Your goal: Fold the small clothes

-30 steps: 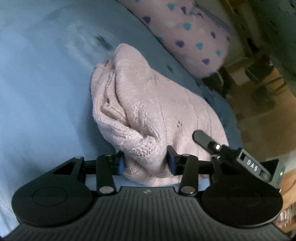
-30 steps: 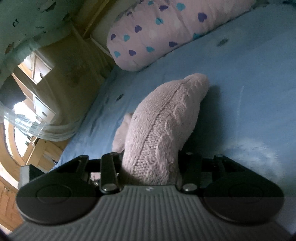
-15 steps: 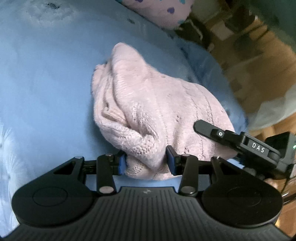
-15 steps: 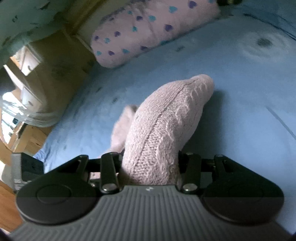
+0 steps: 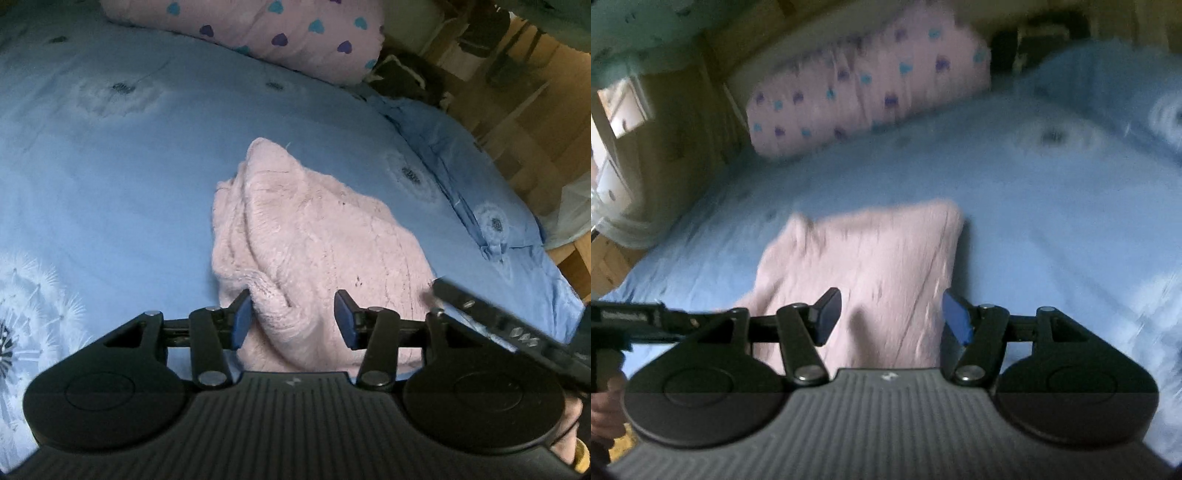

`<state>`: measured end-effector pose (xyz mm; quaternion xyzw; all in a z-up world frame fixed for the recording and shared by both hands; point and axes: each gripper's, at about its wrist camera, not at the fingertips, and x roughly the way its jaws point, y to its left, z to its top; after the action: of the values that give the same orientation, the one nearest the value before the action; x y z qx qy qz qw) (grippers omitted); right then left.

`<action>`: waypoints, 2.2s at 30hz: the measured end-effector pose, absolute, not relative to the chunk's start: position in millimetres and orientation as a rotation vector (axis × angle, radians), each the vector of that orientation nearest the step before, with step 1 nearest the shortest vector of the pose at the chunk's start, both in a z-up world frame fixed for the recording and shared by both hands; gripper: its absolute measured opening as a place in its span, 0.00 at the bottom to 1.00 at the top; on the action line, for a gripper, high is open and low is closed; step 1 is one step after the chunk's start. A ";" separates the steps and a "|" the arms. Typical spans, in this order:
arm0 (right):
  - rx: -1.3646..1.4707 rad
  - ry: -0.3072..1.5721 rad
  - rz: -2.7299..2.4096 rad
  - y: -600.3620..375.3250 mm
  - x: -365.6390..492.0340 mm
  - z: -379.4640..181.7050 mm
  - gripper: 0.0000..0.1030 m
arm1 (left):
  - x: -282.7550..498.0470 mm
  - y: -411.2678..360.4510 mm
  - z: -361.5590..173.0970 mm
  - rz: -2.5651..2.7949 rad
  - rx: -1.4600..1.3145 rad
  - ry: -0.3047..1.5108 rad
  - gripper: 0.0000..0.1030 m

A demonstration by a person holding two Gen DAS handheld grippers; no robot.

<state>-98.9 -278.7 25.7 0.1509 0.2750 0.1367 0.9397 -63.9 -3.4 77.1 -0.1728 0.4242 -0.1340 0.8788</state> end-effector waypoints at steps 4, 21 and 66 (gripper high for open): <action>0.295 0.483 0.244 -288.3 -97.9 25.9 0.61 | -63.4 -18.3 71.4 -0.274 -0.335 0.870 0.53; 0.177 0.586 0.336 -253.9 -88.2 4.7 0.34 | -69.3 12.1 40.1 -0.135 -0.240 0.886 0.23; 0.381 0.595 0.225 -266.3 -19.6 15.9 0.41 | -10.3 -6.5 68.1 -0.040 -0.167 0.834 0.62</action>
<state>-19.6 -266.3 15.9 0.1859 0.2907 0.1102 0.9321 -10.3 -6.5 68.1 -0.0809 0.4047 -0.0194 0.9107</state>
